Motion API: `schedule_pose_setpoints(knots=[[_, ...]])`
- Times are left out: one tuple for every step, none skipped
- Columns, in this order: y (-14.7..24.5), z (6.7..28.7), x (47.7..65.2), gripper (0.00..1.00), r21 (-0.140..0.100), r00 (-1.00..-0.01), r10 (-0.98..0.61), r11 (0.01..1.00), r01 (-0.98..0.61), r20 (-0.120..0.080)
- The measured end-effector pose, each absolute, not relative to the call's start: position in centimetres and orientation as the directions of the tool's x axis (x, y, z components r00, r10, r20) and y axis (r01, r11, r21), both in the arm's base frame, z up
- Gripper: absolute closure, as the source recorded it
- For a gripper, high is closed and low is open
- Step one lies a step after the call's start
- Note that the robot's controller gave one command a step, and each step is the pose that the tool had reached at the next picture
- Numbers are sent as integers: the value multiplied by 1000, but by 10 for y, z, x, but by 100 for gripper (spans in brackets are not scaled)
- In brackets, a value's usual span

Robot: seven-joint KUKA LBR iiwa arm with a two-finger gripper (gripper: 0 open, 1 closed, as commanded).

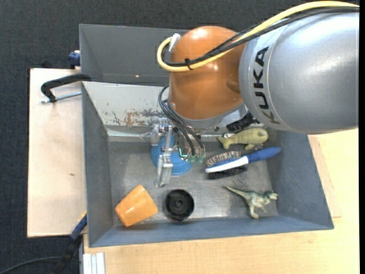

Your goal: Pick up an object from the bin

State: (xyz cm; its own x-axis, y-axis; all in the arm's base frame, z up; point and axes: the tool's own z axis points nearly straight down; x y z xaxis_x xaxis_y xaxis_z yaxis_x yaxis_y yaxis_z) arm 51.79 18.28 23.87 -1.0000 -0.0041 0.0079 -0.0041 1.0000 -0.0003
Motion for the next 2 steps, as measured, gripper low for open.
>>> schedule_pose_setpoints(knots=[[186,134,502,0,2,-745,-667,745,-667,4],[229,70,489,0,4,-636,-772,636,-772,5]])
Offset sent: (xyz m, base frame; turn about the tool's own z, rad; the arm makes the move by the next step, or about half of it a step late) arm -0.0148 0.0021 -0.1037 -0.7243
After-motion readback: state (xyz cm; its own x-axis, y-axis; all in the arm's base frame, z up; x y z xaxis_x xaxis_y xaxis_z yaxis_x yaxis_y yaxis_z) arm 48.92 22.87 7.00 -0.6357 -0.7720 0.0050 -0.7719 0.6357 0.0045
